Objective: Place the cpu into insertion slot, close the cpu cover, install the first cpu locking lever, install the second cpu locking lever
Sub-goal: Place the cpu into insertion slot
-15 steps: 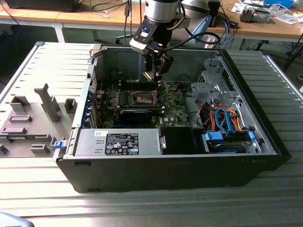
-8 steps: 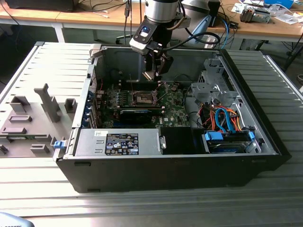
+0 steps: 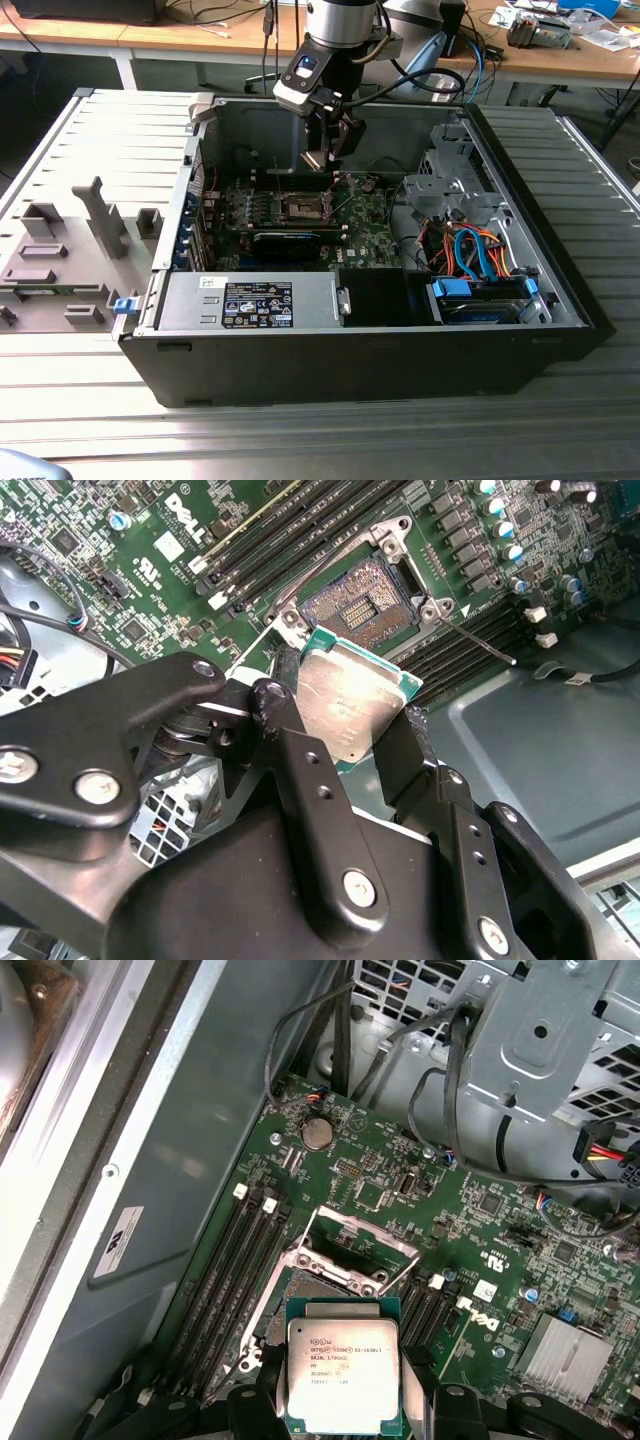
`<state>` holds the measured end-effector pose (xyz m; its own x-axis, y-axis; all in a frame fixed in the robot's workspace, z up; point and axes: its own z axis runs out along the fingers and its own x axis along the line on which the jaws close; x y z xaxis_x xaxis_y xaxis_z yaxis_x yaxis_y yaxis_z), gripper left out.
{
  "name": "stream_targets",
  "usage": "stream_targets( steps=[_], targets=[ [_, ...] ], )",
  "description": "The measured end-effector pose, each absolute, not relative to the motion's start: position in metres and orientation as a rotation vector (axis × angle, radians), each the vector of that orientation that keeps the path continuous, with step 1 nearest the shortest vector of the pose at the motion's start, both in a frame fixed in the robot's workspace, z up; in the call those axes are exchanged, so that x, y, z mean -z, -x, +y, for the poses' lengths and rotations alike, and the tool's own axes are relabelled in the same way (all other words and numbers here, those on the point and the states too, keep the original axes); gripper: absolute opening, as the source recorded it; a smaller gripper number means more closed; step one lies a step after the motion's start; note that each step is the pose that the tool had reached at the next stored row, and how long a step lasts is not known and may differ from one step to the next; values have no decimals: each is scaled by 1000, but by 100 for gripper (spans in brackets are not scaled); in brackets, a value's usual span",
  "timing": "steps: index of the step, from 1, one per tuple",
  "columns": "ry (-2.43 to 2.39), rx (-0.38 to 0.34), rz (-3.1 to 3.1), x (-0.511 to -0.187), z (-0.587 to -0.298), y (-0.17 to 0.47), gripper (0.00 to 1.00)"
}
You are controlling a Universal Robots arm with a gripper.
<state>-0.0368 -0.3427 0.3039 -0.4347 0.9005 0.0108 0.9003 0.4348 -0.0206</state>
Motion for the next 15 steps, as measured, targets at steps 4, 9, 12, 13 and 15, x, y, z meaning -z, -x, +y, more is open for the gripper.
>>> stream_targets(
  steps=[4, 9, 12, 13, 15],
  targets=[
    [1663, -18, -2641, -304, -343, 37, 55],
    [1667, -18, -2639, -304, -343, 37, 55],
    [1669, -18, -2638, -304, -343, 37, 55],
    [1670, -18, -2637, -304, -343, 37, 55],
    [1671, -18, -2636, -304, -343, 37, 55]
  ],
)
